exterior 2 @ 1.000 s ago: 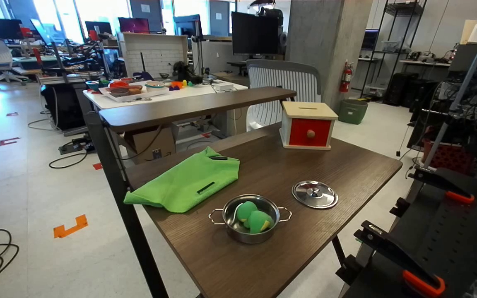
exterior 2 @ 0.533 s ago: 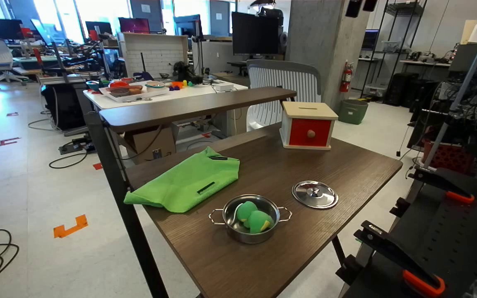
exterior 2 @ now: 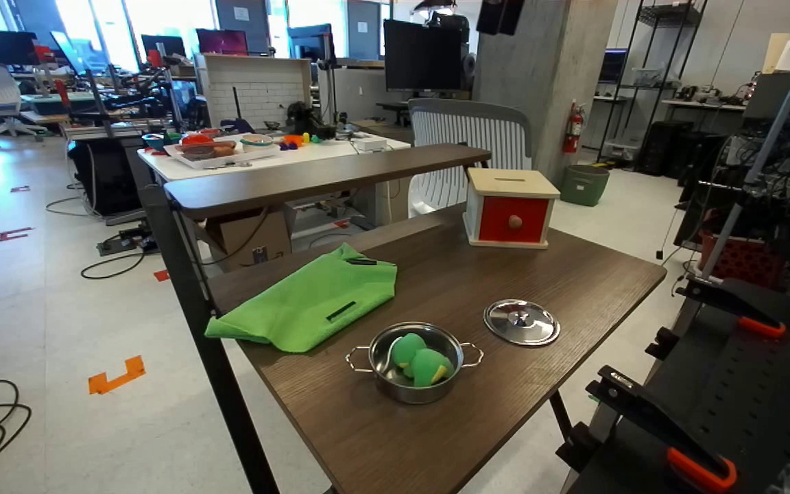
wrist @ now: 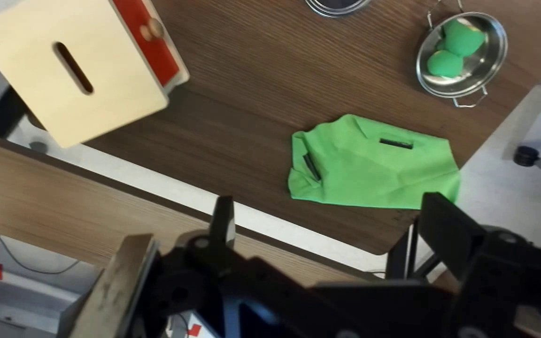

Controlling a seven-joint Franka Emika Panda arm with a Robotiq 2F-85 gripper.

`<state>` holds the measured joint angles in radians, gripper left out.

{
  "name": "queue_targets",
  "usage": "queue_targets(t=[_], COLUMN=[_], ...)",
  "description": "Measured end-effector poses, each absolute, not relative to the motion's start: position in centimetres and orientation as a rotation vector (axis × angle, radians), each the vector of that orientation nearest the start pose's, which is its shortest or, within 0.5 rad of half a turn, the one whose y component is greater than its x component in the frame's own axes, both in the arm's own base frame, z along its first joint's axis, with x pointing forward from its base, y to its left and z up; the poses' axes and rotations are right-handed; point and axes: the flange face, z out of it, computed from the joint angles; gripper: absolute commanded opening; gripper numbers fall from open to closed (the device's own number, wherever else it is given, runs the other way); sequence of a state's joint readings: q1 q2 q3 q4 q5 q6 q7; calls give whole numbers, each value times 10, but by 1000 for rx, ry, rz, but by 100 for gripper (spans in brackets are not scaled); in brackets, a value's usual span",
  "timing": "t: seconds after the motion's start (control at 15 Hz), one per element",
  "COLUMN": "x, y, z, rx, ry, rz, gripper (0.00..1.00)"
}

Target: Move the green towel to the right

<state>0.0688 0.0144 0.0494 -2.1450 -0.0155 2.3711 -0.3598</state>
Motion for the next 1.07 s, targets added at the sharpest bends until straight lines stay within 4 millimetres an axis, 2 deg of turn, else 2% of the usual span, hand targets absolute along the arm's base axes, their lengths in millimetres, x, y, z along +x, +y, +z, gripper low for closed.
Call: queue_targets(t=[0.4,0.67,0.8,1.07], x=[577,589,596,599], y=[131,160,169,183], z=[386,359,339,284], rx=[-2962,-2915,-2910,-2970], ry=[-907,-927,-907,-835], rz=[-270,-190,-134,7], gripper=[100,100,100,100])
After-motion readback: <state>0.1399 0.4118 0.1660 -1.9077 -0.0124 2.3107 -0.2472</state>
